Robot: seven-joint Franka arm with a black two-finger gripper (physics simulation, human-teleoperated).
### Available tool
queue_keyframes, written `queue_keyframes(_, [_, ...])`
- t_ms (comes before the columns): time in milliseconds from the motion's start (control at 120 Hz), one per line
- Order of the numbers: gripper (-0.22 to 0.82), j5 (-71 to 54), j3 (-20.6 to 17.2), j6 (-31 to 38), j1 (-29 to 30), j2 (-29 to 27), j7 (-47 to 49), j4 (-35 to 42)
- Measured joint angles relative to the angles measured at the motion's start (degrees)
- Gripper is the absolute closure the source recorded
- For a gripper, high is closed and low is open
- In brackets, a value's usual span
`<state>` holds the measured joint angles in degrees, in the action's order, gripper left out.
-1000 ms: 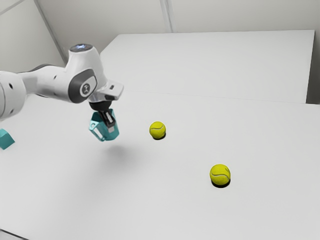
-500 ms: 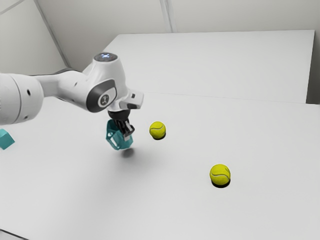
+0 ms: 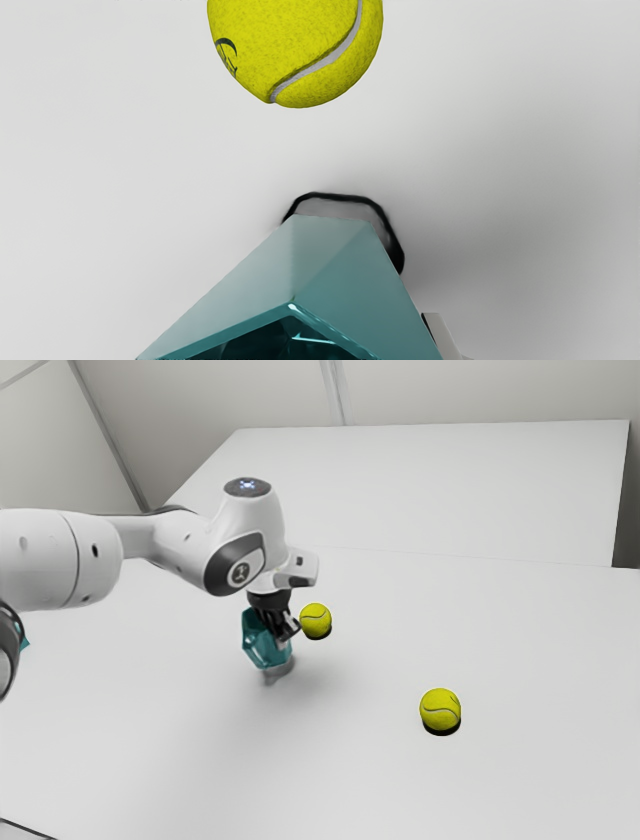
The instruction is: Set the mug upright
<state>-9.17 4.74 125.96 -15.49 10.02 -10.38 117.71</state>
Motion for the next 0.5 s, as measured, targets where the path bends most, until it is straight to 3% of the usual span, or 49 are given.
queue_keyframes(408, [0.76,0.0,0.0,2.5,-1.2,2.3,3.5,-0.1])
queue_keyframes(500, [0.66,0.1,0.0,2.8,-1.2,2.6,4.0,-0.1])
